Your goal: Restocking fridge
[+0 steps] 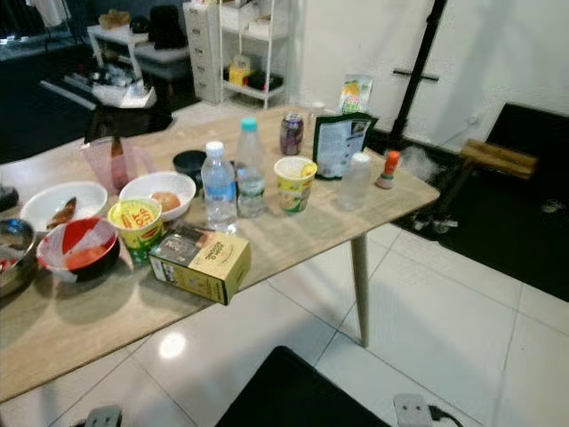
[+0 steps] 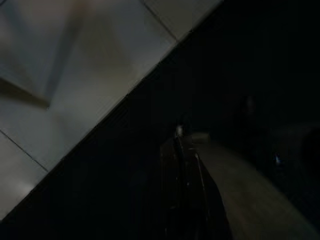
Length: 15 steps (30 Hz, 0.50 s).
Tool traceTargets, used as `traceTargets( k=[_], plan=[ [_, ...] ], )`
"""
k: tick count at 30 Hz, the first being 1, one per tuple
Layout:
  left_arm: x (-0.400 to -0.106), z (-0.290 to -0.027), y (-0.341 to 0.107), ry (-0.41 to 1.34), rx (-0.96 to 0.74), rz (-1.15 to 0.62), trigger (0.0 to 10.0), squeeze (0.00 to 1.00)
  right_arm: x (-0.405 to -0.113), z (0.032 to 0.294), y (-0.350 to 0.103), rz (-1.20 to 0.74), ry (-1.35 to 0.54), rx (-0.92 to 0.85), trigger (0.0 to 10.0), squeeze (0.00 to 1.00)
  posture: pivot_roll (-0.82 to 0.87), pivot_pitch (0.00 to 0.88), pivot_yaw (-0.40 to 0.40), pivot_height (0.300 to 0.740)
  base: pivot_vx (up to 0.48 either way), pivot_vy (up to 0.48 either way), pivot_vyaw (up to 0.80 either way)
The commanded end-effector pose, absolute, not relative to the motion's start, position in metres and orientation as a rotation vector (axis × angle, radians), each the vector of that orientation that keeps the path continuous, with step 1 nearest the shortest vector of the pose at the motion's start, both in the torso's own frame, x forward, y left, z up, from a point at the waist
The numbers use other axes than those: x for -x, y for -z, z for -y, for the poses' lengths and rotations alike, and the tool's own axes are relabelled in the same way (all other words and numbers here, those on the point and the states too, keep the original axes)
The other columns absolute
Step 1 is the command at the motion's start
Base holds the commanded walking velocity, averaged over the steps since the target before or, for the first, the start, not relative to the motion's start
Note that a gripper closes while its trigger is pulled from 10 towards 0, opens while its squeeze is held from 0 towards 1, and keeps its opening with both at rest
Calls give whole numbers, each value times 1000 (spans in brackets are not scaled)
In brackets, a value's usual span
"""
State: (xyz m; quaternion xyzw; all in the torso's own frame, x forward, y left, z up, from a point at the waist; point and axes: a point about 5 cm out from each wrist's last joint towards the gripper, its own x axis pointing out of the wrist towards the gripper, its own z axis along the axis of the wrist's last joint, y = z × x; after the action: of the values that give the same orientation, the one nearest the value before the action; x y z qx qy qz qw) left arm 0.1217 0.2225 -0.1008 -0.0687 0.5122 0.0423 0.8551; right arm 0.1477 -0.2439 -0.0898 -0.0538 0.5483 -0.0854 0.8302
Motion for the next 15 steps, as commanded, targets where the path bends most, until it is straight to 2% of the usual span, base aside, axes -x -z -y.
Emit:
traceTargets(
  k=[1,15],
  plan=[
    [-126,-222,100,-73,132,-1070,10000,0,-146,247,90,-1169,196,112,10000,0,-12,0,9,740,0,0,-781],
    [-122,-222,101,-76,135,-1078,10000,0,-143,247,90,-1176,184,123,10000,0,-12,0,7,740,0,0,-781]
  ],
)
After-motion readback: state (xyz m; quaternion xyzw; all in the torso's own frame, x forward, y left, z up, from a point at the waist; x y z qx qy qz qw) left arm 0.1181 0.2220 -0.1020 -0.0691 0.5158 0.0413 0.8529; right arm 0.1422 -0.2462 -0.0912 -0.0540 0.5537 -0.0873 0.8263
